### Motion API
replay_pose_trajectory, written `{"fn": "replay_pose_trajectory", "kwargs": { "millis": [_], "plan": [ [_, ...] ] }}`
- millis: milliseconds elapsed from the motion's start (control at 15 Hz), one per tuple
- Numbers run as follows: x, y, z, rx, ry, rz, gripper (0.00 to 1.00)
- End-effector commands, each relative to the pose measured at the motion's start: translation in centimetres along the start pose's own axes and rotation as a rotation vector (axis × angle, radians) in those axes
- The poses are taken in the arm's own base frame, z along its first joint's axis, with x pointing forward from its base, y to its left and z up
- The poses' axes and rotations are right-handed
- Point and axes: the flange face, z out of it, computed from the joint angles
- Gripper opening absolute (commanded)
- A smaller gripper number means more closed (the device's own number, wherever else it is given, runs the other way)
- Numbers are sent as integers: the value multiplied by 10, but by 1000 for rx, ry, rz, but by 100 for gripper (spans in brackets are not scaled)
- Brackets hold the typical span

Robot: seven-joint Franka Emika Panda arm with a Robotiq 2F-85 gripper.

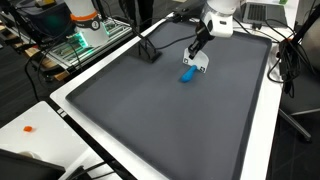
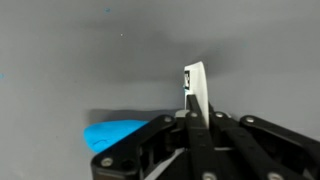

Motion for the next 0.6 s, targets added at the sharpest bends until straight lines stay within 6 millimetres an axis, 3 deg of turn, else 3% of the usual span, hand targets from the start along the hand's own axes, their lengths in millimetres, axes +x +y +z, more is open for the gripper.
{"fn": "replay_pose_trajectory", "kwargs": {
  "millis": [0, 533],
  "plan": [
    [3, 2, 15, 7, 53, 21, 1],
    [3, 9, -5, 24, 130, 23, 1]
  ]
}}
